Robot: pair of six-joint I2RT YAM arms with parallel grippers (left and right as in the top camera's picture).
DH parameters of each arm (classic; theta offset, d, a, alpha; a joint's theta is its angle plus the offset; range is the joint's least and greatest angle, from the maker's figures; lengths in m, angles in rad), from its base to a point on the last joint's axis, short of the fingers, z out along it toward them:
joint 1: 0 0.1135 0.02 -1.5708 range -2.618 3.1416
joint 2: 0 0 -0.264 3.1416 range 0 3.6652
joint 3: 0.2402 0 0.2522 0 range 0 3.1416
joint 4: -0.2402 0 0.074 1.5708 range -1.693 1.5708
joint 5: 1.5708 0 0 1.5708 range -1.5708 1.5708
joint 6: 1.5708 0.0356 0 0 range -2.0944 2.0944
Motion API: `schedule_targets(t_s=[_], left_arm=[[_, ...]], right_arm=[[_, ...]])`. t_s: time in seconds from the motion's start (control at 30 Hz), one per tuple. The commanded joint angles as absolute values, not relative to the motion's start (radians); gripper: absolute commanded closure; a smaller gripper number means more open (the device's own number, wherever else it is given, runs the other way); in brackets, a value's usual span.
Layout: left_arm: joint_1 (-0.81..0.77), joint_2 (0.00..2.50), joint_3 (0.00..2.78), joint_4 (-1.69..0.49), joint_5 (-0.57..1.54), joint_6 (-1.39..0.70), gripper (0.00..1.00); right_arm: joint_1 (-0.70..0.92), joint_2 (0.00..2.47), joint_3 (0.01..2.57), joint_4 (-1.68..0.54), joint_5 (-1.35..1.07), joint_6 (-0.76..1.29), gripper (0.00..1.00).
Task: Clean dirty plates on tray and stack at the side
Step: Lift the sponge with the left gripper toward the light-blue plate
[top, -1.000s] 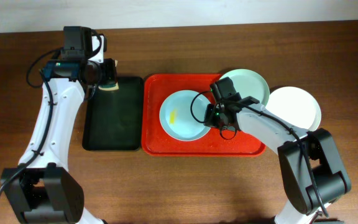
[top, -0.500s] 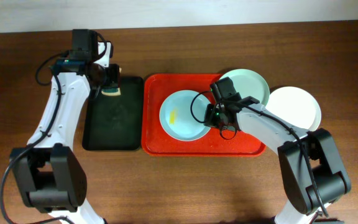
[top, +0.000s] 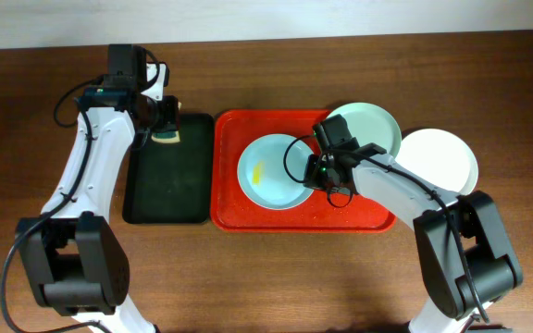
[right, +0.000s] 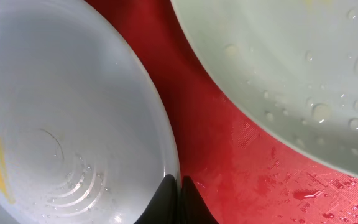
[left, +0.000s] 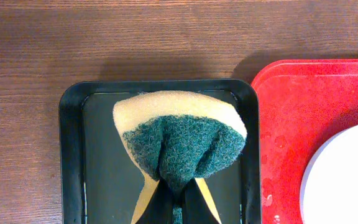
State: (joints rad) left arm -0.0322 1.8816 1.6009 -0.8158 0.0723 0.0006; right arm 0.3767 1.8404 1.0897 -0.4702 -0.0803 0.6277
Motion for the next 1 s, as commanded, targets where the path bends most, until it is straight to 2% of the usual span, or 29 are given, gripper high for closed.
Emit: schedule_targets(t_s=[0.0,0.2,0.5,0.53,0.57,0.6,0.73,0.97], left_arm=[[-0.030,1.885,1.605,-0.825,0.096,0.015,1.00],[-0.067,1.885,1.605,-0.837,0.152,0.008,1.00],[-0.249,1.920,1.604,-0.894,0.164,-0.052,1.00],[-0.264,1.923,1.604,-0.899,0.160,-0.052,1.00],[-0.279,1.924,1.604,-0.902,0.159,-0.052,1.00],[-0.293,1.924,1.604,-0.902,0.157,-0.052,1.00],[-0.300,1.924,1.604,-0.904,0.157,-0.053,1.00],[-0.300,1.924,1.604,-0.917,0.158,-0.053,1.00]], right_arm=[[0.382,1.852,1.079,-0.471,-0.124,0.625,0.96],[0.406,1.853,1.079,-0.482,-0.152,0.648,0.96],[0.453,1.853,1.078,-0.500,-0.145,0.727,0.95],[0.450,1.852,1.079,-0.500,-0.131,0.720,0.90],[0.443,1.852,1.079,-0.495,-0.121,0.711,0.81],[0.433,1.852,1.079,-0.485,-0.119,0.710,0.78],[0.404,1.852,1.079,-0.437,-0.120,0.649,0.72],[0.399,1.853,1.079,-0.399,-0.074,0.643,0.73]])
